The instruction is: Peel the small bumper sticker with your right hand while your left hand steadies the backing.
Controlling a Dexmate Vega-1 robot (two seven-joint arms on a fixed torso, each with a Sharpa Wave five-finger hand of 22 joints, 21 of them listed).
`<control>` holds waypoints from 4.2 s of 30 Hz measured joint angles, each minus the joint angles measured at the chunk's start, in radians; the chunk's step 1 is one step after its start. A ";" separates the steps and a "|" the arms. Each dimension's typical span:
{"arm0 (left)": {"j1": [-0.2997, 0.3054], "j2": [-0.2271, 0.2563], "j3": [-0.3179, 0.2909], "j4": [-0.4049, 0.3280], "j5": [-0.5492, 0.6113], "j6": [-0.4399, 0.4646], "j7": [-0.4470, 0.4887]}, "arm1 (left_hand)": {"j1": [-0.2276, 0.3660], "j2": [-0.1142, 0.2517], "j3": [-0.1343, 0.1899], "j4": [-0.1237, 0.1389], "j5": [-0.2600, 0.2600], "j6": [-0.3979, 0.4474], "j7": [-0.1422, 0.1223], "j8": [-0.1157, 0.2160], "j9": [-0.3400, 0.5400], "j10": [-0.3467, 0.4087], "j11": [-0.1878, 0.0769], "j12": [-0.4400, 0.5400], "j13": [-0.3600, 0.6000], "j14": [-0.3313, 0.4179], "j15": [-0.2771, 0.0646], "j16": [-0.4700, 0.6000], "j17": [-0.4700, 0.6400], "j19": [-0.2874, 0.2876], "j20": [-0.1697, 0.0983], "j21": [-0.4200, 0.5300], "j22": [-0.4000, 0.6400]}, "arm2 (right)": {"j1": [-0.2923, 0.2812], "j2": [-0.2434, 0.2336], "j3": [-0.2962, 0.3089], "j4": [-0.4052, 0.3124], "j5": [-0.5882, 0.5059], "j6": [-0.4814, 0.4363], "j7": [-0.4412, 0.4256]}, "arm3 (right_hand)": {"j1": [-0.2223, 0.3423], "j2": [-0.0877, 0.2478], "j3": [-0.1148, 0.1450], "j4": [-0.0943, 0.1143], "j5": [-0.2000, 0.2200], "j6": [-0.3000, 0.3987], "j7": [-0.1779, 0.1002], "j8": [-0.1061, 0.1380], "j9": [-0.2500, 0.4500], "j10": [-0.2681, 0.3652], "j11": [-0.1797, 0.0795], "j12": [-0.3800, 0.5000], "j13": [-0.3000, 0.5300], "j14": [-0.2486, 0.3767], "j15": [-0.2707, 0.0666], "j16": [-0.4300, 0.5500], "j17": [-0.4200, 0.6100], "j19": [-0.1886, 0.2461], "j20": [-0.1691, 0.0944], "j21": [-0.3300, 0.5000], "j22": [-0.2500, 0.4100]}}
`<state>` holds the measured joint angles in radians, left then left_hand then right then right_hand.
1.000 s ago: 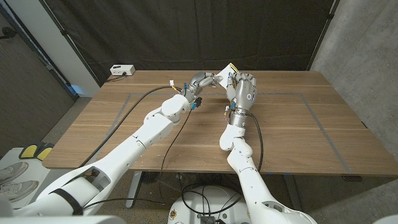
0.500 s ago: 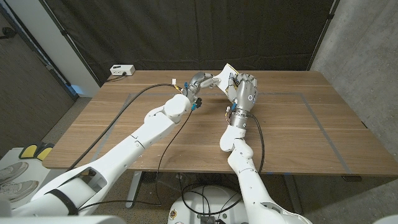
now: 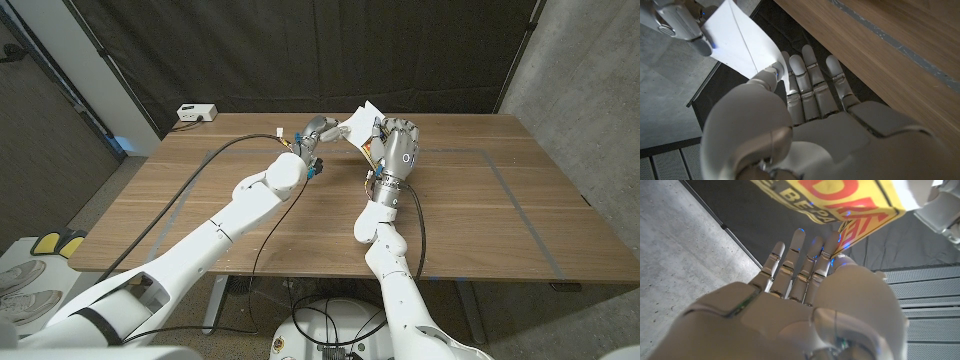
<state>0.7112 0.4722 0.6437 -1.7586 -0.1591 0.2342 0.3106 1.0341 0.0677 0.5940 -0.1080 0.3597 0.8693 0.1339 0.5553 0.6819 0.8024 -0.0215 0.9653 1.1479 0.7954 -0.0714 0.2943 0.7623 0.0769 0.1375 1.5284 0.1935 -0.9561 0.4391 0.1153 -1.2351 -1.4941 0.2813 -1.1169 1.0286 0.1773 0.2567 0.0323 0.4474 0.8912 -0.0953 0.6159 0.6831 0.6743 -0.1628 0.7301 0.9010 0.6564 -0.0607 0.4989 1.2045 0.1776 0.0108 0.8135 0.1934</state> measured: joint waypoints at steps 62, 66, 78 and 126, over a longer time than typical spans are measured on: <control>0.057 -0.003 -0.048 -0.026 0.002 -0.008 0.071 | -0.001 -0.001 0.004 0.004 0.000 -0.007 -0.007 0.023 0.002 0.004 0.001 -0.005 -0.011 0.016 0.009 -0.032 0.042 0.017 -0.012 0.009 0.000 | 0.060 0.014 0.049 0.023 0.094 -0.136 0.000 | 0.002 0.000 0.011 0.005 -0.004 -0.014 0.003 0.033 -0.012 0.004 0.004 0.000 0.002 0.000 0.000 0.019 0.005 -0.005 0.005 0.015 0.000; 0.058 -0.002 -0.050 -0.025 -0.001 -0.008 0.071 | -0.003 -0.003 0.004 0.004 0.001 -0.007 -0.007 0.023 0.002 0.003 0.000 -0.008 -0.015 0.016 0.009 -0.039 0.043 0.017 -0.011 0.009 0.000 | 0.068 0.014 0.056 0.026 0.103 -0.149 0.000 | 0.002 0.000 0.014 0.002 -0.006 -0.015 0.004 0.033 -0.016 0.004 0.004 0.000 0.002 0.000 0.000 0.019 0.005 -0.005 0.005 0.015 0.000; 0.058 0.000 -0.053 -0.019 -0.004 -0.008 0.073 | -0.008 -0.008 0.004 0.004 0.055 -0.011 -0.011 0.074 -0.011 0.003 0.000 -0.013 -0.028 0.018 0.011 -0.047 0.049 0.017 -0.011 0.009 -0.003 | 0.081 0.014 0.069 0.028 0.124 -0.177 0.000 | -0.001 -0.003 0.014 0.002 -0.003 -0.015 0.004 0.041 -0.021 0.004 0.004 0.000 0.002 -0.004 -0.004 0.023 0.004 -0.005 0.005 0.020 -0.003; 0.069 0.076 -0.062 0.005 -0.054 -0.144 -0.075 | -0.449 -0.130 -0.256 0.039 -0.179 -0.654 -0.114 -0.360 -0.439 -0.589 0.109 -0.689 -0.611 -0.591 0.179 -0.110 -0.201 -0.250 0.068 -0.283 -0.017 | 0.082 0.013 0.124 0.020 0.056 0.002 -0.001 | -0.545 -0.239 -0.201 0.134 -0.136 -0.639 0.033 -0.420 -0.370 -0.305 0.159 -0.379 -0.339 -0.149 0.013 -0.237 -0.372 0.043 0.107 -0.062 -0.017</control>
<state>0.7801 0.5486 0.5820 -1.7536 -0.2132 0.0905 0.2358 0.5855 -0.0620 0.3382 -0.0690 0.1807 0.2149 0.0197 0.1953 0.2426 0.2134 0.0876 0.2758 0.5374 0.2044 0.1077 0.1845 0.5616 -0.1736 0.2055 1.2458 0.1765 -0.8742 0.4519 0.2393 -1.2151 -1.4378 0.2835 -1.1178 0.4835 -0.0612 0.0560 0.1660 0.3109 0.2525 -0.0621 0.1957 0.3134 0.3692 -0.0039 0.3507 0.5622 0.5076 -0.0478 0.2624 0.8322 0.2206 0.1182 0.7517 0.1765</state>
